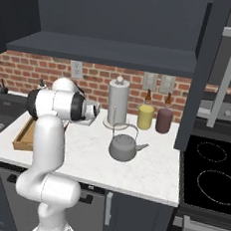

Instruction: Pick the kettle from the counter and place it on the tray. Then pick the mug from the cabinet and place it on the tray. Then close the cabinet doors.

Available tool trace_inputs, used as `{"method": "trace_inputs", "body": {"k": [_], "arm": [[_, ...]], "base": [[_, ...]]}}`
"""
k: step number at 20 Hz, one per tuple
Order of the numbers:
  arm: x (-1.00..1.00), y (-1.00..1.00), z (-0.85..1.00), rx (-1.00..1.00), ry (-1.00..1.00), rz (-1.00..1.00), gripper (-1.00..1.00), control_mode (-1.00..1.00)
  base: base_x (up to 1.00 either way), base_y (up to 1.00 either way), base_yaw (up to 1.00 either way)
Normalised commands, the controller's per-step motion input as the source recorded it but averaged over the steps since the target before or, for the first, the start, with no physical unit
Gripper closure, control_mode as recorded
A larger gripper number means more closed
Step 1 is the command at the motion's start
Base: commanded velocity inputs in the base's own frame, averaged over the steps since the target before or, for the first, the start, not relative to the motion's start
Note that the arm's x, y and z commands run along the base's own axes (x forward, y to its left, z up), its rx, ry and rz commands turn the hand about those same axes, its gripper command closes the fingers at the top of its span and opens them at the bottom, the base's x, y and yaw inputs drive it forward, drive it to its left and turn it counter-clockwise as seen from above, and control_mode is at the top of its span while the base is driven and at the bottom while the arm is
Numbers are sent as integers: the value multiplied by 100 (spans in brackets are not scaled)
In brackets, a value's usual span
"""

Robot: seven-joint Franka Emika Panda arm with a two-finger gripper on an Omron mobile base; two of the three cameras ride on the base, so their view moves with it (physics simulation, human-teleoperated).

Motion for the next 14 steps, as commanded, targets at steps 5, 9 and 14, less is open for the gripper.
{"method": "trace_inputs", "body": {"k": [5,9,14], "arm": [[-2,0,-2,0,-4,0,-100,-100],[-7,0,2,0,0,-1,-100,-100],[-13,0,22,0,0,-4,-100,-100]], "base": [[0,0,0],[0,0,0],[0,0,0]]}}
